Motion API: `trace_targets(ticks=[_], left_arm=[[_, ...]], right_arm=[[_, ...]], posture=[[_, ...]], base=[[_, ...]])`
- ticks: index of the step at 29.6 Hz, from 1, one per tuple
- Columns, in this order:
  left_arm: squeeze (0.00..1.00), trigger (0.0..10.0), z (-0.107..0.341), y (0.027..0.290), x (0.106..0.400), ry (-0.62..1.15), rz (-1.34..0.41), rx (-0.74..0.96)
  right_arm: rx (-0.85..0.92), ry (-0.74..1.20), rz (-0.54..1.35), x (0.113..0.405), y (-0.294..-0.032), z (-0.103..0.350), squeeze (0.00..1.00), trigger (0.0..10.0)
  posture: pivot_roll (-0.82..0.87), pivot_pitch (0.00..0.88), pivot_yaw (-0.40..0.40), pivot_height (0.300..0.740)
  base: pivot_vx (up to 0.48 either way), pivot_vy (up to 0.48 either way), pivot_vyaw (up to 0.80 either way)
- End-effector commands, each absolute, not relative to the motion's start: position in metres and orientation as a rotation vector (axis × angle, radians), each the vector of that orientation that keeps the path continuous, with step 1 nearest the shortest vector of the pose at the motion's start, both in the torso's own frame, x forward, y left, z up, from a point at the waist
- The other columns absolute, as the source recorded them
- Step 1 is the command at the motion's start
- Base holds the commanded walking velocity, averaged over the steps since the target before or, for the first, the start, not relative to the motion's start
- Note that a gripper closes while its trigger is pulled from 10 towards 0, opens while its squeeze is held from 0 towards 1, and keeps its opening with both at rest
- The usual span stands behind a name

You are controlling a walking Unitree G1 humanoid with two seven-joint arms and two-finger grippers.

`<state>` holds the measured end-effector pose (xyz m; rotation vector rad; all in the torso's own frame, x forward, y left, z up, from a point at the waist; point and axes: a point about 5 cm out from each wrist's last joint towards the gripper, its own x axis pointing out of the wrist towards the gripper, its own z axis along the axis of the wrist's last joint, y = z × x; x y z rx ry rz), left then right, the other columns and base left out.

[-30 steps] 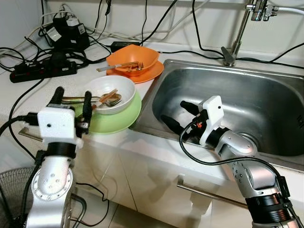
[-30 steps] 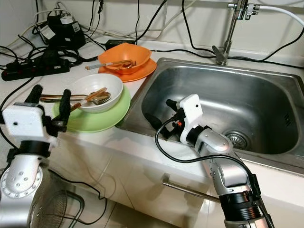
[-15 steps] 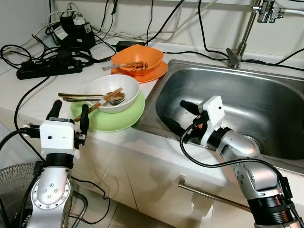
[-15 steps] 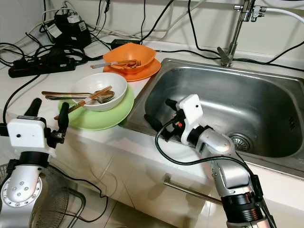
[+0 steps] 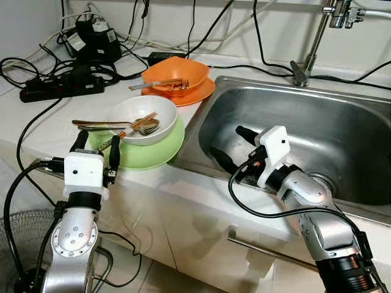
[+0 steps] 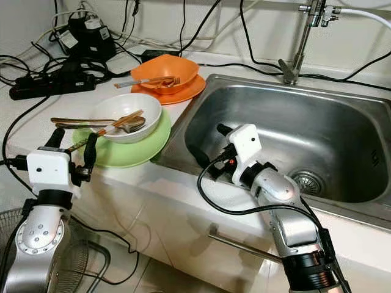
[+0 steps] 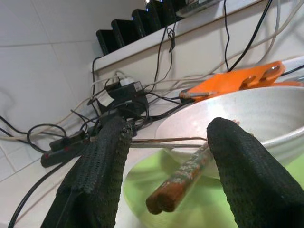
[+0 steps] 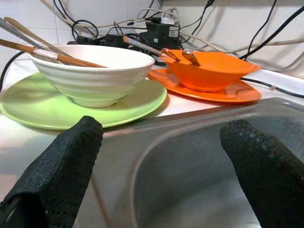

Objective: Kitchen organization

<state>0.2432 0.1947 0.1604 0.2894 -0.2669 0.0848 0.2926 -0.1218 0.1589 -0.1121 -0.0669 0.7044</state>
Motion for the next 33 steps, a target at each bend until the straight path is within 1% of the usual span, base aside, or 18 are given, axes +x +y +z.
trace_targets(ticks=[1,4,13,17,24,25,26,27,33], left_arm=[[0.0,10.0,0.158,0.196,0.245,-0.263,0.091,0.279],[0.0,10.0,0.157,0.196,0.246,-0.265,0.093,0.276],[0.0,10.0,0.154,0.198,0.257,-0.257,0.094,0.268],[0.0,10.0,0.151,0.2,0.265,-0.254,0.097,0.26],[0.0,10.0,0.147,0.195,0.27,-0.247,0.059,0.231],[0.0,5.7,0.146,0.193,0.272,-0.255,0.048,0.212],[0.0,5.7,0.146,0.193,0.272,-0.255,0.048,0.212],[0.0,0.0,0.147,0.19,0.274,-0.267,0.04,0.194],[0.0,0.0,0.148,0.187,0.276,-0.279,0.029,0.184]], right_arm=[[-0.119,-0.073,0.717,0.289,-0.119,0.16,0.0,10.0],[-0.072,-0.055,0.741,0.287,-0.12,0.157,0.0,10.0],[-0.098,-0.096,0.699,0.291,-0.12,0.161,0.0,10.0],[-0.025,-0.121,0.712,0.29,-0.117,0.164,0.0,10.0],[-0.047,-0.129,0.706,0.289,-0.116,0.163,0.0,10.0],[-0.048,-0.123,0.716,0.288,-0.115,0.163,0.0,10.0],[-0.048,-0.123,0.716,0.288,-0.115,0.163,0.0,10.0],[-0.045,-0.121,0.722,0.288,-0.115,0.164,0.0,10.0],[-0.045,-0.131,0.725,0.289,-0.114,0.165,0.0,10.0]], posture=[[-0.04,0.0,0.087,0.74],[-0.04,0.0,0.089,0.74],[-0.04,0.0,0.096,0.74],[-0.05,0.0,0.099,0.74],[-0.06,0.0,0.101,0.74],[-0.06,0.0,0.101,0.74],[-0.06,0.0,0.101,0.74],[-0.06,0.0,0.1,0.74],[-0.06,0.0,0.101,0.74]], base=[[0.0,0.0,0.0],[0.0,0.0,0.0],[0.0,0.0,0.0],[0.0,0.0,0.0],[0.0,0.0,0.0],[0.0,0.0,0.0],[0.0,0.0,0.0],[0.0,0.0,0.0],[0.0,0.0,0.0]])
